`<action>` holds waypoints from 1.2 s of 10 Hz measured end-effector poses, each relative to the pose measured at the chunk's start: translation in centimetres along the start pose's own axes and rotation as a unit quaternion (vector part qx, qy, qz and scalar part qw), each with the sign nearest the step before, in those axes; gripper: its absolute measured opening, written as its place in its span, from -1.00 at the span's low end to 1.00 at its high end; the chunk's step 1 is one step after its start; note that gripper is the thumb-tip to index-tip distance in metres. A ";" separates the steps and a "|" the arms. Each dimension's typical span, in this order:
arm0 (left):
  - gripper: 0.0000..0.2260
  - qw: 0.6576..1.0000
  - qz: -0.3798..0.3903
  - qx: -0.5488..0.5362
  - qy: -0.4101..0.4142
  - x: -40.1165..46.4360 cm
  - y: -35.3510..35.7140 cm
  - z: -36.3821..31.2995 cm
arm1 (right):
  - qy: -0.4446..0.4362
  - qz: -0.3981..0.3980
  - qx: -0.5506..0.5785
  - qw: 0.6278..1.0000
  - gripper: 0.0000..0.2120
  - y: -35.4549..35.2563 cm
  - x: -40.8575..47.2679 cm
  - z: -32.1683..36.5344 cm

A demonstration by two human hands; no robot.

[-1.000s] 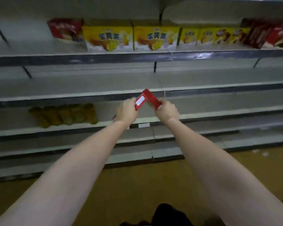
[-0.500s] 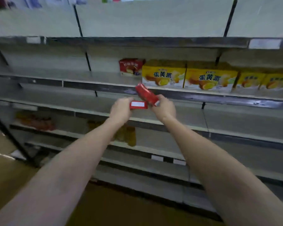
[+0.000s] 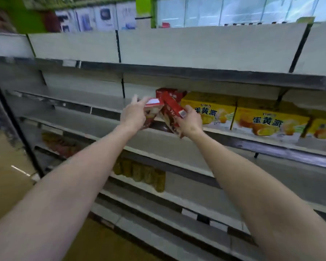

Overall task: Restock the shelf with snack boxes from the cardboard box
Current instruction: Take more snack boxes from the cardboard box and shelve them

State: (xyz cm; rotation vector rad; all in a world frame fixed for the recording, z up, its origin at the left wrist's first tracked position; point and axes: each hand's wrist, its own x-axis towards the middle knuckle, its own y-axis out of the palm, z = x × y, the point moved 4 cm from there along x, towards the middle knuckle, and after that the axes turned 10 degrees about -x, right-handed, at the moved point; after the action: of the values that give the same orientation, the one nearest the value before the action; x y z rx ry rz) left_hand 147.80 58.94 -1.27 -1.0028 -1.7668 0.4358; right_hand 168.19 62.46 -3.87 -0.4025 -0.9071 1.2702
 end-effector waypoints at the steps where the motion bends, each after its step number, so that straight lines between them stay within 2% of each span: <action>1: -0.61 0.999 -0.012 -0.042 -0.016 3.6 0.2 1.9 | -0.011 -0.011 0.009 1.000 -0.51 1.0 2.4 1.2; 3: -0.67 0.988 -0.049 -0.138 -0.057 12.3 1.4 7.7 | -0.030 -0.019 0.011 0.999 -0.53 5.0 8.1 4.1; 4: -0.68 0.977 -0.011 -0.196 -0.077 16.0 3.4 10.6 | -0.039 -0.021 -0.038 0.998 -0.59 7.8 11.3 5.7; 6: -0.81 0.978 0.017 -0.190 -0.087 21.1 6.5 15.2 | -0.014 -0.009 -0.117 0.993 -0.67 13.2 16.0 7.5; 7: -0.77 0.967 0.031 -0.224 -0.120 23.9 8.6 18.4 | 0.006 0.010 -0.112 0.994 -0.64 15.0 17.7 8.0; 8: -0.72 0.948 0.009 -0.263 -0.177 24.7 8.5 19.6 | 0.022 0.005 -0.112 0.993 -0.61 15.6 19.2 8.6; 9: -0.65 0.906 -0.008 -0.342 -0.248 25.6 9.7 21.7 | 0.015 0.007 -0.152 0.988 -0.58 15.8 20.6 8.7; 10: -0.66 0.895 0.075 -0.343 -0.276 25.9 11.8 23.2 | 0.017 -0.003 -0.197 0.980 -0.52 15.6 21.6 8.4; 11: -0.66 0.914 0.126 -0.308 -0.233 26.0 12.8 24.0 | 0.038 -0.016 -0.215 0.976 -0.50 15.2 22.1 7.8; 12: -0.64 0.876 0.140 -0.380 -0.260 26.5 14.0 24.6 | 0.060 -0.057 -0.234 0.969 -0.61 14.9 22.8 7.0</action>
State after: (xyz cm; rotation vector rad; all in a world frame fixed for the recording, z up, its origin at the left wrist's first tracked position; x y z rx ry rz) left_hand 128.06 92.08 -5.47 -1.8443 -2.3602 0.1764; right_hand 153.76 86.58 -2.09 -0.7792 -1.1087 0.9078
